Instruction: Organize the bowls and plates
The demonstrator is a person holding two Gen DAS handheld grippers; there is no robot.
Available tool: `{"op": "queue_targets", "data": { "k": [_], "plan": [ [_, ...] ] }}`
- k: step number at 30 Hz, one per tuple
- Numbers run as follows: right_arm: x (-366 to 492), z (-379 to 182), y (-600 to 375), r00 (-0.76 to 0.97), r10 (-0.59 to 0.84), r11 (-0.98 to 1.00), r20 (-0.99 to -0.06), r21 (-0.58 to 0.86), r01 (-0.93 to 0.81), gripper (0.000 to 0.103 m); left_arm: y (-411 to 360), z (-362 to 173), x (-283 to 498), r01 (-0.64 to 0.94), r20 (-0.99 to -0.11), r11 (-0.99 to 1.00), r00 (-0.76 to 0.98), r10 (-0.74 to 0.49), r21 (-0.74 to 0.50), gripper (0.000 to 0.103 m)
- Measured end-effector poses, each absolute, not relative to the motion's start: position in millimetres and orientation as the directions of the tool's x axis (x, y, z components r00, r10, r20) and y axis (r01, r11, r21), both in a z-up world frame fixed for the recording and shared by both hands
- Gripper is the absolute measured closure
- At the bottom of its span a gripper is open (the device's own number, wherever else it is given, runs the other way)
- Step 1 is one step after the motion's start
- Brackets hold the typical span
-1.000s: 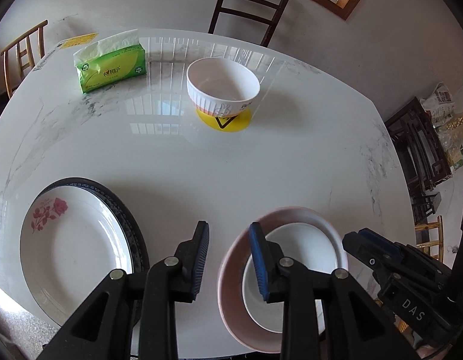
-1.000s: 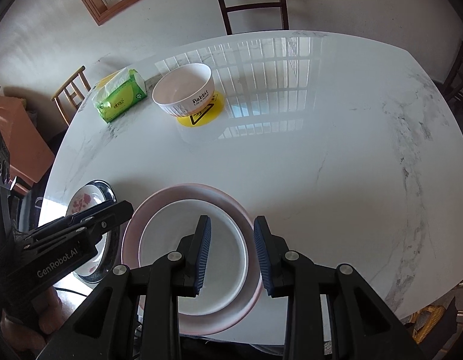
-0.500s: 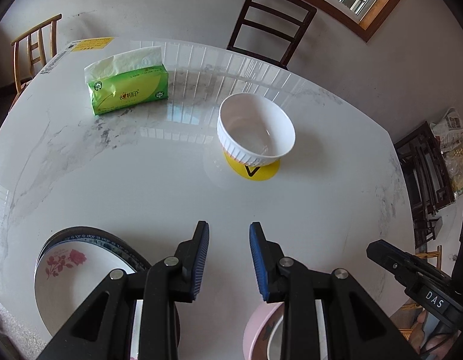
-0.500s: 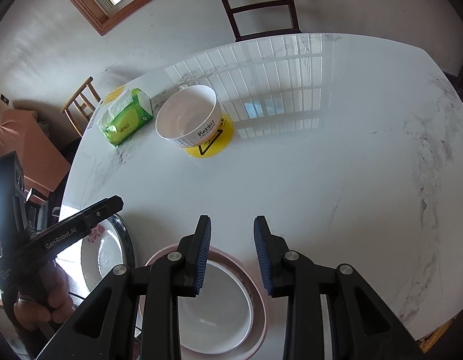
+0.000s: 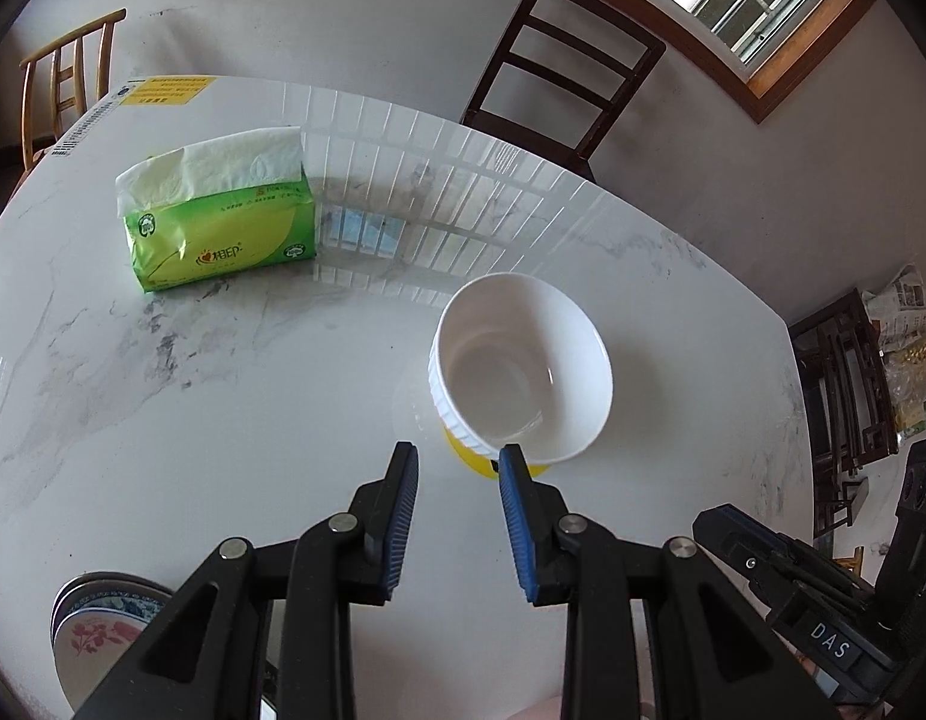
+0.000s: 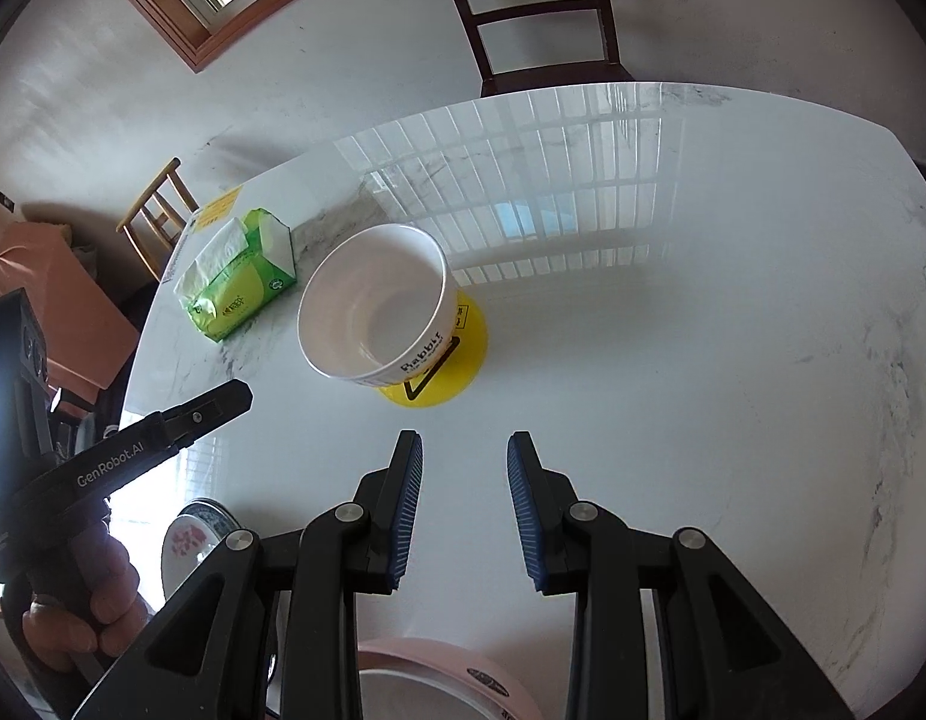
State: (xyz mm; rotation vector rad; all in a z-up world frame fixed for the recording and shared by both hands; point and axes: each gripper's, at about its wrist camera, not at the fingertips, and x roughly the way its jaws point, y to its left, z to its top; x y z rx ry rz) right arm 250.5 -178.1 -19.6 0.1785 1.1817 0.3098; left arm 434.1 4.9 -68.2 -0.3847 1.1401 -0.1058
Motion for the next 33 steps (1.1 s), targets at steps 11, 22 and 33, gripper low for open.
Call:
{"op": "queue_targets", "data": {
  "k": [11, 22, 33],
  "plan": [
    [312, -38, -151, 0.292, 0.306, 0.95, -0.906, 0.268, -0.161, 0.081, -1, -103, 483, -0.143, -0.902, 0.938, 0.35, -0.252, -0.317, 0.075],
    [350, -72, -127, 0.236, 0.264, 0.961, -0.935, 0.232, -0.153, 0.082, -7, -124, 500, -0.14, -0.916, 0.942, 0.316, -0.248, -0.304, 0.075],
    [358, -90, -124, 0.222, 0.276, 0.956, -0.935, 0.245, -0.159, 0.09, -4, -135, 499, -0.171, -0.909, 0.926, 0.315, -0.272, -0.337, 0.092]
  ]
}}
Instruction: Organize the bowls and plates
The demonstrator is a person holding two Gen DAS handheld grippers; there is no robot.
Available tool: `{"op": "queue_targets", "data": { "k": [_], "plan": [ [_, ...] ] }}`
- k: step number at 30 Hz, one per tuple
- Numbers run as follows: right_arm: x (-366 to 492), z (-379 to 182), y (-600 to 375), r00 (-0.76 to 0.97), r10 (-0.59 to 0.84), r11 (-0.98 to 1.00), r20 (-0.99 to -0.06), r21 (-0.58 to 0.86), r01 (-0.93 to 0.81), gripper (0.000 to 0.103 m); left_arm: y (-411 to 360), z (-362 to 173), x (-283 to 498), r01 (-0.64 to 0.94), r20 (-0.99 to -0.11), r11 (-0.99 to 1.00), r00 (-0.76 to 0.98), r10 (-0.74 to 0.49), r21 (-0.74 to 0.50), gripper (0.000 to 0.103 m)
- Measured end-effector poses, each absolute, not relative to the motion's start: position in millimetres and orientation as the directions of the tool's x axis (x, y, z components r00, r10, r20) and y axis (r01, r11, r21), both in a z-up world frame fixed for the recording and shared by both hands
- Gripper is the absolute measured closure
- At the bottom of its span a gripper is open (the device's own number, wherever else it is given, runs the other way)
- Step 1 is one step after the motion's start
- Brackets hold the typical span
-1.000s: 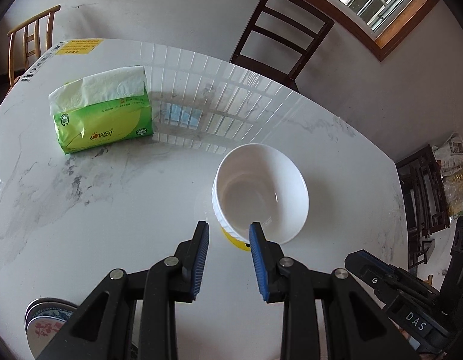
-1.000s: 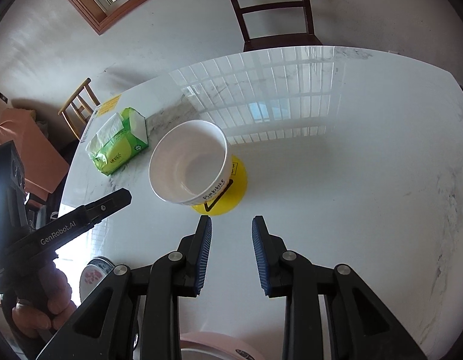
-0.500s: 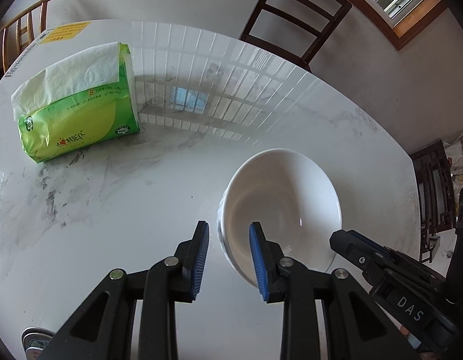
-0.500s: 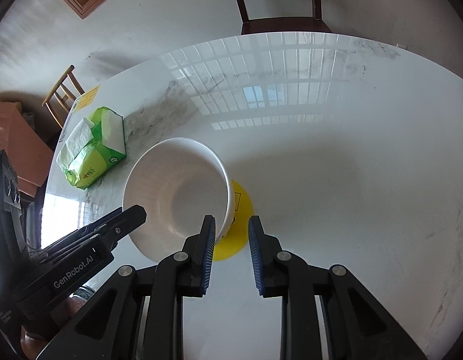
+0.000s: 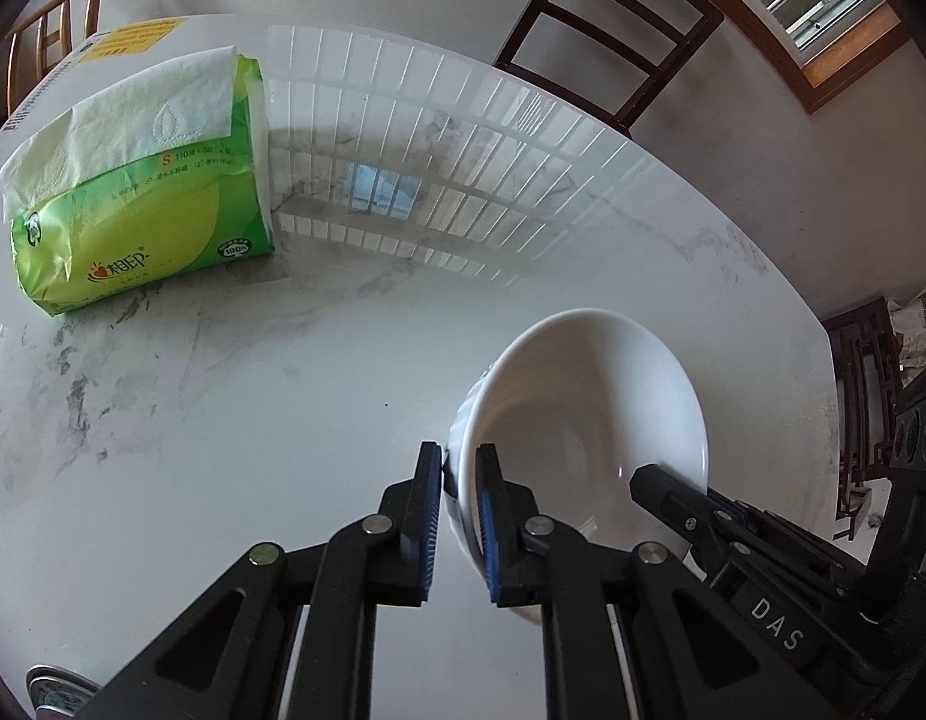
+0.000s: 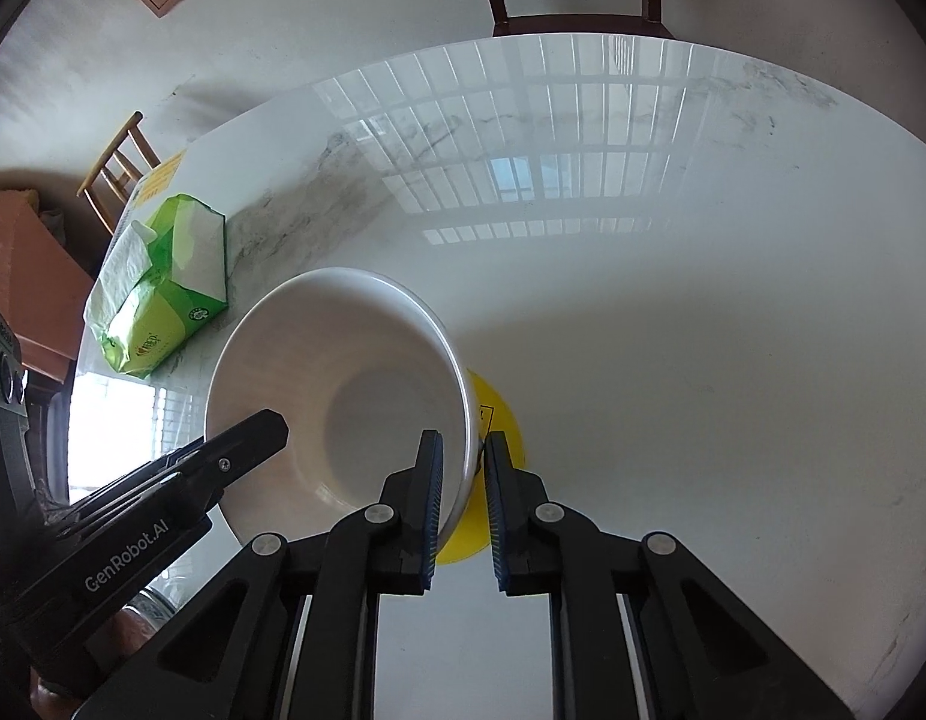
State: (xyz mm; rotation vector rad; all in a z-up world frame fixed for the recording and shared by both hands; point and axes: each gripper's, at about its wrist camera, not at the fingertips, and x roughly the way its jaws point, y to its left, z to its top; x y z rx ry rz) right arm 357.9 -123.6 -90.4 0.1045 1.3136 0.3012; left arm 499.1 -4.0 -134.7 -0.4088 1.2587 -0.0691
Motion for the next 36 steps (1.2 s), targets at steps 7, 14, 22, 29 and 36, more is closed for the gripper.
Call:
{"op": "queue_targets", "data": {
  "k": [7, 14, 22, 29, 36],
  "plan": [
    [351, -86, -125, 0.226, 0.267, 0.959, -0.937, 0.235, -0.161, 0.09, -5, -127, 490, -0.161, -0.911, 0.93, 0.312, -0.27, -0.331, 0.092],
    [336, -64, -128, 0.259, 0.256, 0.96, -0.931, 0.214, -0.18, 0.09, -10, -102, 474, -0.124, -0.906, 0.937, 0.325, -0.272, -0.326, 0.092],
    [302, -31, -134, 0.309, 0.237, 0.963, -0.921, 0.18, -0.202, 0.09, -19, -75, 444, -0.099, -0.902, 0.945, 0.344, -0.26, -0.311, 0.092],
    [266, -10, -141, 0.334, 0.232, 0.963, -0.913, 0.169, -0.208, 0.09, -25, -62, 410, -0.082, -0.899, 0.946, 0.344, -0.27, -0.315, 0.092],
    [229, 3, -149, 0.346, 0.236, 0.963, -0.908, 0.171, -0.21, 0.09, -31, -47, 379, -0.068, -0.895, 0.946, 0.351, -0.276, -0.318, 0.092]
  ]
}}
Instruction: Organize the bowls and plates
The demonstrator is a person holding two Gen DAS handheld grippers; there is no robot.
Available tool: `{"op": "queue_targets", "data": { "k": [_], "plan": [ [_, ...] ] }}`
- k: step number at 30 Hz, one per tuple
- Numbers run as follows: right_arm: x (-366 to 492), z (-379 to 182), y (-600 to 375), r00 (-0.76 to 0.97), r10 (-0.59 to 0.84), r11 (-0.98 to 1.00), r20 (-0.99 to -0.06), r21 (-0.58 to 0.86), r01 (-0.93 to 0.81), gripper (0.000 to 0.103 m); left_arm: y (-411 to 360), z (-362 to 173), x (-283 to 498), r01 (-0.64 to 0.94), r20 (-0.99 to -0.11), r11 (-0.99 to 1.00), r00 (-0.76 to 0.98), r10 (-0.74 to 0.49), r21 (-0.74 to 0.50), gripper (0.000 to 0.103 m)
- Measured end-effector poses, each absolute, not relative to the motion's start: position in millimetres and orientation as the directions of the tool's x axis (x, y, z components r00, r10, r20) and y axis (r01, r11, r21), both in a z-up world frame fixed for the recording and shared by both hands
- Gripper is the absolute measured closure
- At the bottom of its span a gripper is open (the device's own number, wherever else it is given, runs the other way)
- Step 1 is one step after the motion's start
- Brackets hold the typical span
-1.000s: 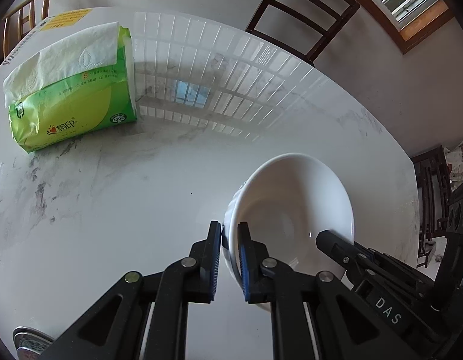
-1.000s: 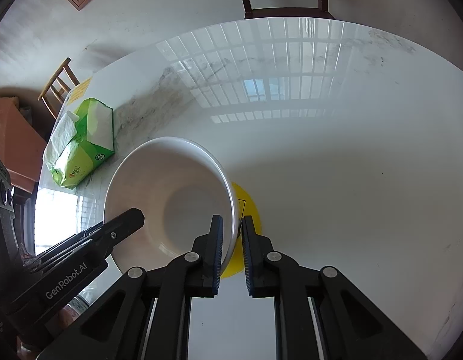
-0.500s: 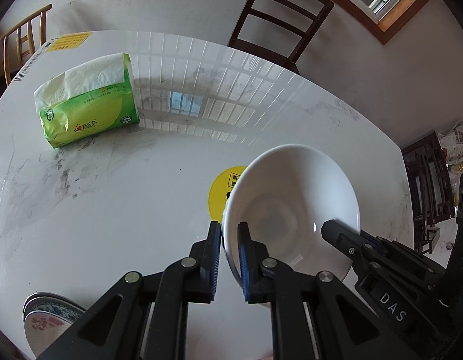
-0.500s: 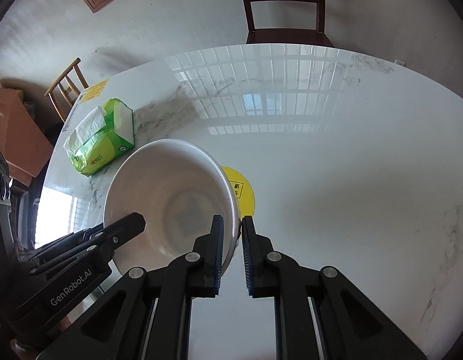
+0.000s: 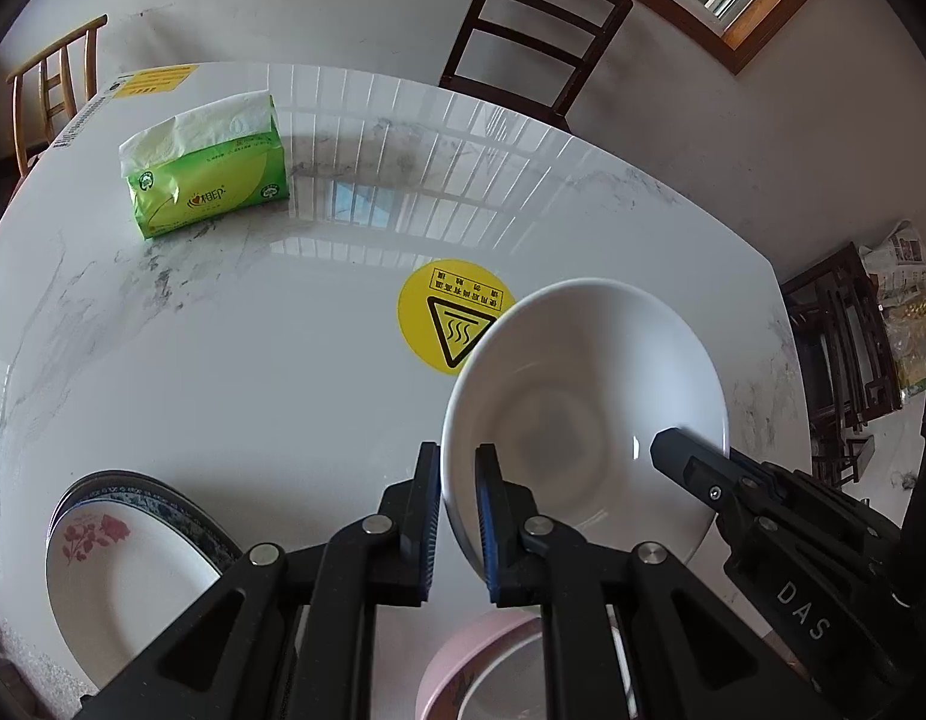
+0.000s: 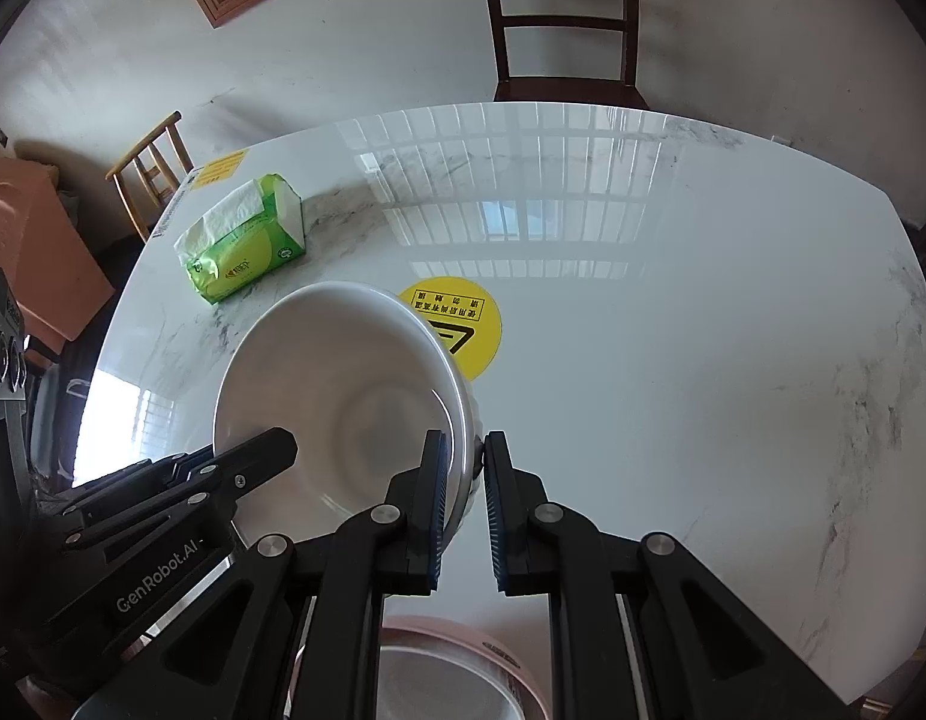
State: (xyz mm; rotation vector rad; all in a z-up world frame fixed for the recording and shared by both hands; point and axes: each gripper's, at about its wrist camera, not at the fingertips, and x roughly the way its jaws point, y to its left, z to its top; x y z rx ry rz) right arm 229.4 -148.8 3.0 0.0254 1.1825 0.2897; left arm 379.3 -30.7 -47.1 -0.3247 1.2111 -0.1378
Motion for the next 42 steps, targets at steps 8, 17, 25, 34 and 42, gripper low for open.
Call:
{"op": "queue_targets", "data": {
  "k": [8, 17, 25, 34, 42],
  "plan": [
    [193, 15, -160, 0.358, 0.247, 0.96, -0.901, 0.178, -0.216, 0.09, -35, -35, 340, -0.047, -0.89, 0.945, 0.354, -0.288, -0.324, 0.092],
    [156, 21, -171, 0.359, 0.25, 0.96, -0.899, 0.18, -0.217, 0.09, -43, -30, 301, -0.026, -0.889, 0.944, 0.343, -0.302, -0.33, 0.092],
    [128, 15, -183, 0.347, 0.252, 0.961, -0.904, 0.192, -0.198, 0.09, -51, -37, 276, -0.008, -0.895, 0.944, 0.321, -0.311, -0.331, 0.092],
    [103, 3, -194, 0.334, 0.261, 0.961, -0.906, 0.213, -0.176, 0.09, -57, -43, 255, 0.001, -0.898, 0.945, 0.312, -0.31, -0.326, 0.092],
    [89, -11, -201, 0.304, 0.272, 0.959, -0.913, 0.233, -0.16, 0.09, -60, -52, 246, -0.006, -0.904, 0.946, 0.297, -0.307, -0.323, 0.092]
  ]
}}
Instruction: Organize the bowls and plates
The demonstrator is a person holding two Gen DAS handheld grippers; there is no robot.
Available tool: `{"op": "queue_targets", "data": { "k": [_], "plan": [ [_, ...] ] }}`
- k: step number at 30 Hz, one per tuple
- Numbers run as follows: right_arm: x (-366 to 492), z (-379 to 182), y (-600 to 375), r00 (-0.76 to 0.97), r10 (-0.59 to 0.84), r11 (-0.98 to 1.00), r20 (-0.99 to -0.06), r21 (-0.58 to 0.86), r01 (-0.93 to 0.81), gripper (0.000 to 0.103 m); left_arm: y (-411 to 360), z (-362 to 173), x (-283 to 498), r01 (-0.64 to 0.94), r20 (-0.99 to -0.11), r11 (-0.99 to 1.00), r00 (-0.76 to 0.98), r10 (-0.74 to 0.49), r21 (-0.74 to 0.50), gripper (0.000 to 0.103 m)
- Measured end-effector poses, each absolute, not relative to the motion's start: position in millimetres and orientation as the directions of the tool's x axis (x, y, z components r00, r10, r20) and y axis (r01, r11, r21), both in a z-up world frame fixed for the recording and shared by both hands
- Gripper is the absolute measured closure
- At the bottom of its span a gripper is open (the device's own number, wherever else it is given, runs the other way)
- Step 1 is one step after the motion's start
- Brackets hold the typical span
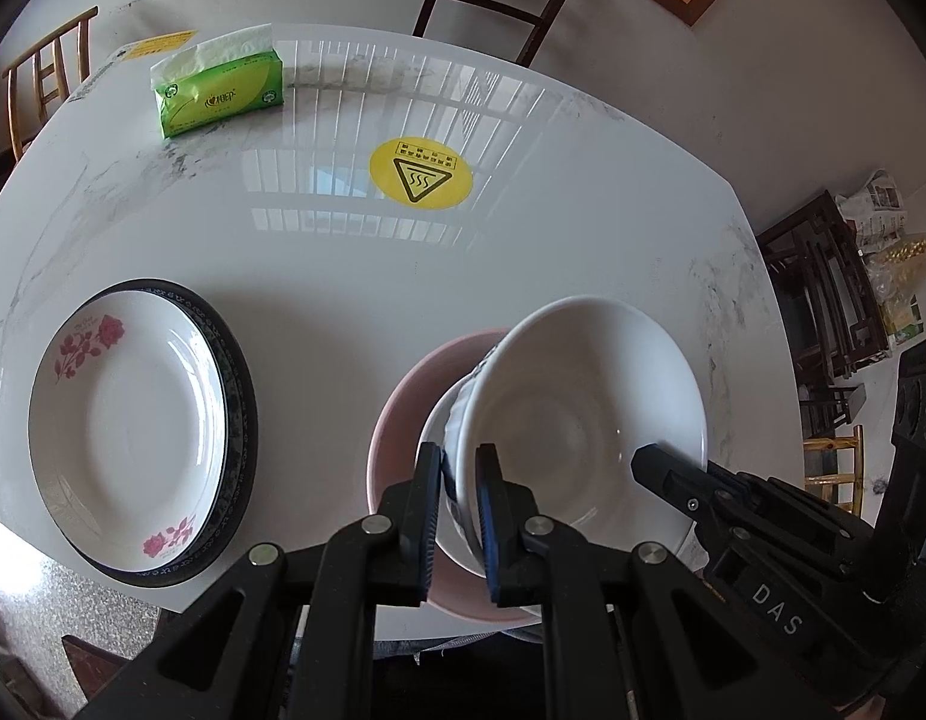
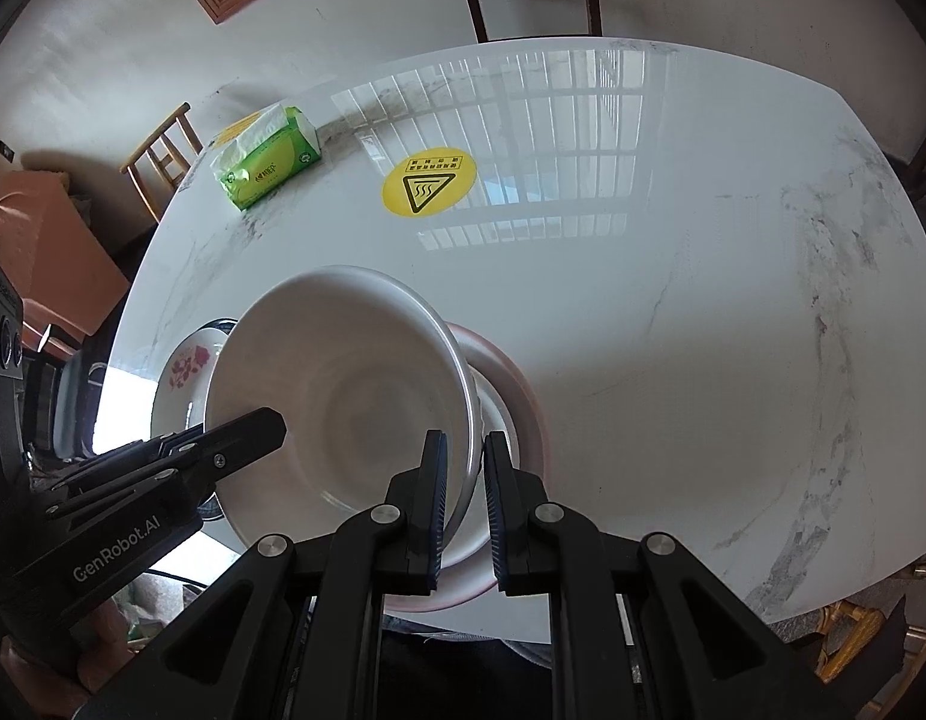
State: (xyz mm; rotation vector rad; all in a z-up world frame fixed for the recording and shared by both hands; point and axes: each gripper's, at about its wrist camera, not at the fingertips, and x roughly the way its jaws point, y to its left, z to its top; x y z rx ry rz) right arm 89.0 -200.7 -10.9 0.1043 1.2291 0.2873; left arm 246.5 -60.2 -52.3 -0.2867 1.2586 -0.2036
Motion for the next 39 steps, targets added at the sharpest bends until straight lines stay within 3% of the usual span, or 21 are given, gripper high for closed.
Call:
{"op": "queue_targets", "data": {
  "k": [39],
  "plan": [
    [91, -42, -203, 0.238, 0.309, 0.95, -0.921, 0.286, -0.125, 0.084, -65, -82, 249, -0.023, -0.921, 0.952, 0.26, -0.291, -0.307, 0.091]
  ]
}}
